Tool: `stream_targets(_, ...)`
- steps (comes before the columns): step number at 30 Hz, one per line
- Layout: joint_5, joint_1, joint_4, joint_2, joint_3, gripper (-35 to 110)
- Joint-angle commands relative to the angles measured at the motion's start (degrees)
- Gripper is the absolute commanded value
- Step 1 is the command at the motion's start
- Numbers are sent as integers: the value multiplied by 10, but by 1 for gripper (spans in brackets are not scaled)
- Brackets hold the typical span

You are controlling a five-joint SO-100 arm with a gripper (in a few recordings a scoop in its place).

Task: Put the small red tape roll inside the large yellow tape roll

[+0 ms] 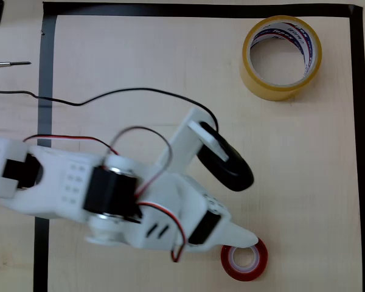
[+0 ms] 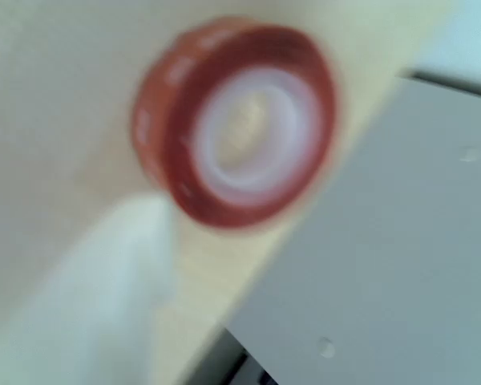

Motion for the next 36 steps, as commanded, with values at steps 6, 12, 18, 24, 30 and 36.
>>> stream_targets(6, 3, 13, 13, 130, -28, 25)
stream_targets(12, -30, 51, -103, 83, -28, 25)
stream_targets(18, -30, 81, -207, 24, -28, 25)
stream_targets(24, -30, 84, -250, -56, -28, 25)
stream_targets(30, -25, 71, -268, -105, -28, 24)
stream_targets(36, -24, 61, -265, -130, -28, 24)
